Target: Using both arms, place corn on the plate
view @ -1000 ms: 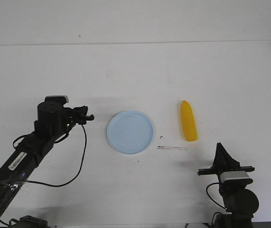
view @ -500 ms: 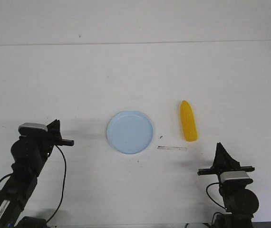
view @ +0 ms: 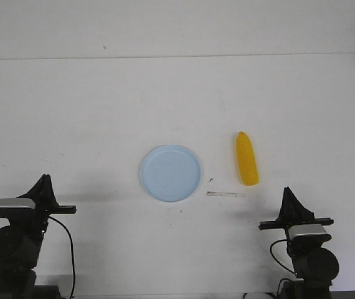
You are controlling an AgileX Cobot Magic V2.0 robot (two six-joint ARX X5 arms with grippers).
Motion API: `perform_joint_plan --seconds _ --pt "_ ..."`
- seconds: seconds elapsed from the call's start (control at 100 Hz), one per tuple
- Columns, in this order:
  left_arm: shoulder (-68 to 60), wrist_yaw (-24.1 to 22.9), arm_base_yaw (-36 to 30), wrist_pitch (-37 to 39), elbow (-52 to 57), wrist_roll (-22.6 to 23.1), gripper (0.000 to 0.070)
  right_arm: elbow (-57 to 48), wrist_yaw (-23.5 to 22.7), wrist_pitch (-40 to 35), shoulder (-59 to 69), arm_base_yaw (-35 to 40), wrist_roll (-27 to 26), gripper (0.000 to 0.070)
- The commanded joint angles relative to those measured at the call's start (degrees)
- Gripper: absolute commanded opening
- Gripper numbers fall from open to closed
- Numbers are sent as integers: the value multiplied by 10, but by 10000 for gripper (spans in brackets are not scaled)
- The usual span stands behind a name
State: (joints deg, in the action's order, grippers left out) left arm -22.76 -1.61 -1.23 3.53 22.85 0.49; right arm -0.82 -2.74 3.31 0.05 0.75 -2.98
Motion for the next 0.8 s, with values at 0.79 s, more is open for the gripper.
perform_joint_plan --seconds 0.79 --pt "20 -1 1 8 3 3 1 1 1 7 0 1 0 15"
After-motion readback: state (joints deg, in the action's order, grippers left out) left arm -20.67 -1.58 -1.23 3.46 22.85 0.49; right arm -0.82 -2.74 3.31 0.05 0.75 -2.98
